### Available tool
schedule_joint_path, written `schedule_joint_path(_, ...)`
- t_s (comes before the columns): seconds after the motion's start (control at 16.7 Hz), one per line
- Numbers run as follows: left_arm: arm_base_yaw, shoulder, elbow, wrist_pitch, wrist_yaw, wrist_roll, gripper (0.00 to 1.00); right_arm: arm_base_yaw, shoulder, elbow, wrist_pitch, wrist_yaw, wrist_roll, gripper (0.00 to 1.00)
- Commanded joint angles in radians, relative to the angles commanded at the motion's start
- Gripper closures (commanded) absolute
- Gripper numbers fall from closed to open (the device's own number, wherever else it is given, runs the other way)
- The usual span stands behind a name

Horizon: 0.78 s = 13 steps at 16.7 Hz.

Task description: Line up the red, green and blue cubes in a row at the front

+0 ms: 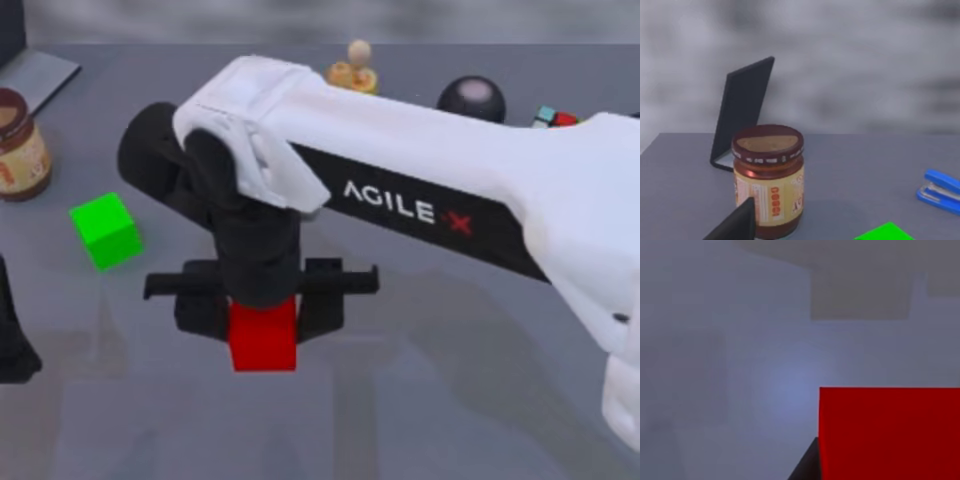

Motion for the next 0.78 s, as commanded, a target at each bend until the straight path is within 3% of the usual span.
schedule_joint_path(0.48, 0.0, 0.0, 0.0, 0.0, 0.0, 0.0, 0.0, 0.017, 0.0, -0.006, 0.015, 0.0, 0.025, 1.0)
schedule_joint_path(0.78, 0.0, 0.0, 0.0, 0.0, 0.0, 0.0, 0.0, 0.02, 0.03, -0.142, 0.184, 0.001, 0.028, 1.0)
